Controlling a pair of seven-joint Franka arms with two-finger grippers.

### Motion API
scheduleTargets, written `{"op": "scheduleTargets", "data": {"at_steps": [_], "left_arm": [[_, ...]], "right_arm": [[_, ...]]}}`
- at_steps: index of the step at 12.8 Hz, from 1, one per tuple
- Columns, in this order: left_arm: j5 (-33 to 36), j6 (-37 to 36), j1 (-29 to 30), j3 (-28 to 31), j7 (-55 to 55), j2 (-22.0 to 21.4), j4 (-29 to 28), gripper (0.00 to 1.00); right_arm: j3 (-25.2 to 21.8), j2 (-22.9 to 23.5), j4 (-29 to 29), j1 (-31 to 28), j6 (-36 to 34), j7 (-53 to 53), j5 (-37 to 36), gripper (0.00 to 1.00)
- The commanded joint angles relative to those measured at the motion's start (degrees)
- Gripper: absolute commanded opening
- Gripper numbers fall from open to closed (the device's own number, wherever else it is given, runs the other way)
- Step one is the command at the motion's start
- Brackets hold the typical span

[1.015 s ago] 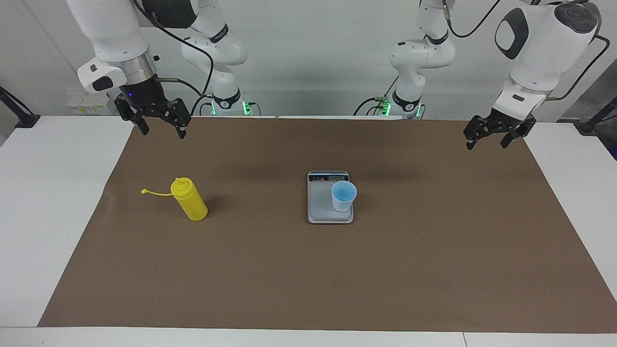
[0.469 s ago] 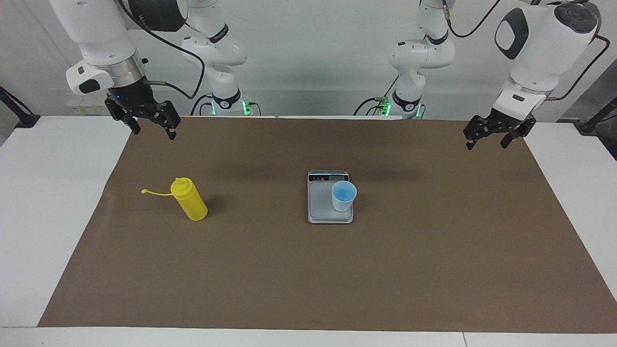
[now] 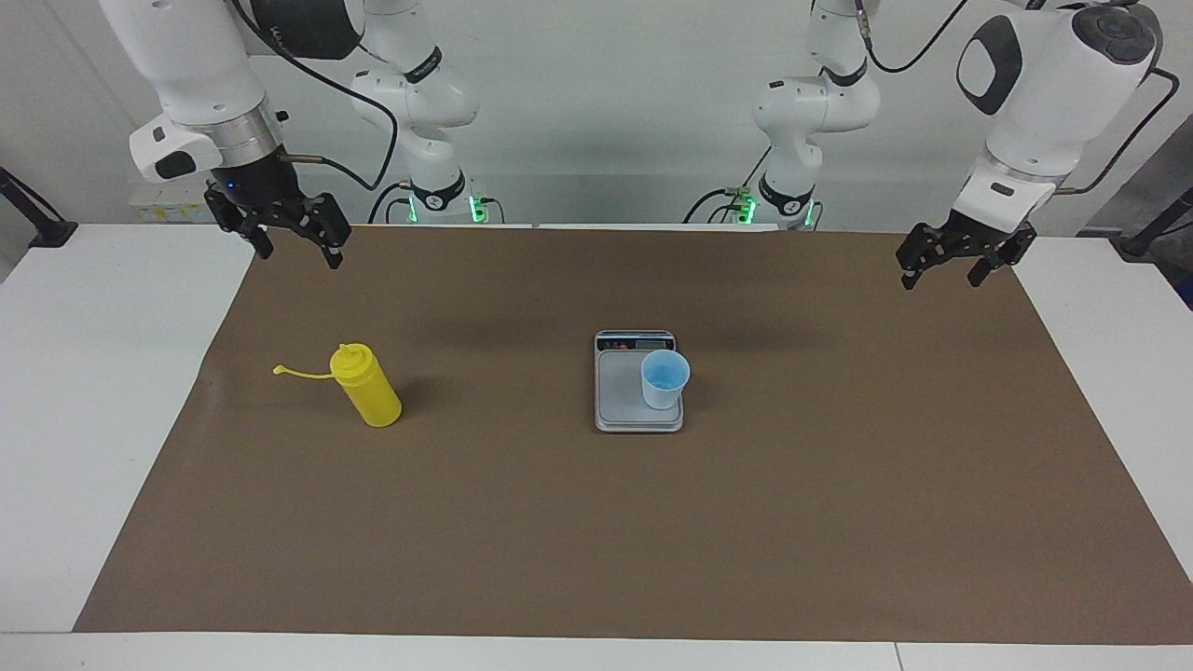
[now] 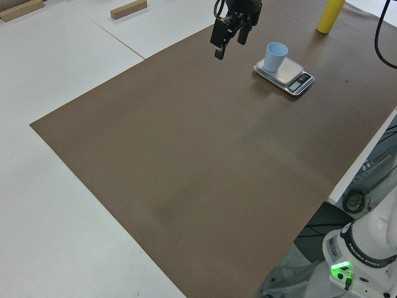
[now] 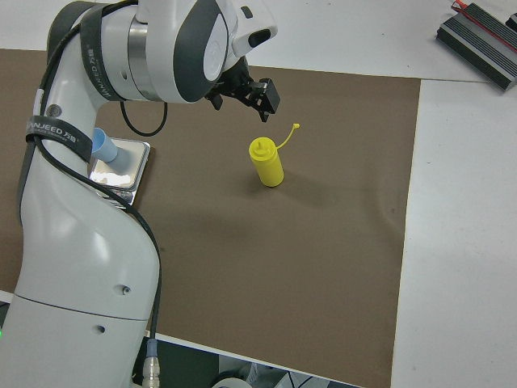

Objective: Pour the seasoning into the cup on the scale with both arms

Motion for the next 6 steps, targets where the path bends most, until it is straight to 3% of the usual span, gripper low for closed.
{"op": "scheduleTargets", "data": {"at_steps": [1,6], "left_arm": [[0.2,-0.1,-0.1,0.2,-0.3,-1.2,-1.2,1.0],[0.2,-0.1,-0.1,0.2,-0.3,-1.1,-1.2,1.0]], "right_arm": [[0.3,-2.3,-3.5,0.0,0.0,0.9,-0.1,1.0],[0.4,-2.3,-3.5,0.1,0.4,1.1,-0.1,1.0]]}}
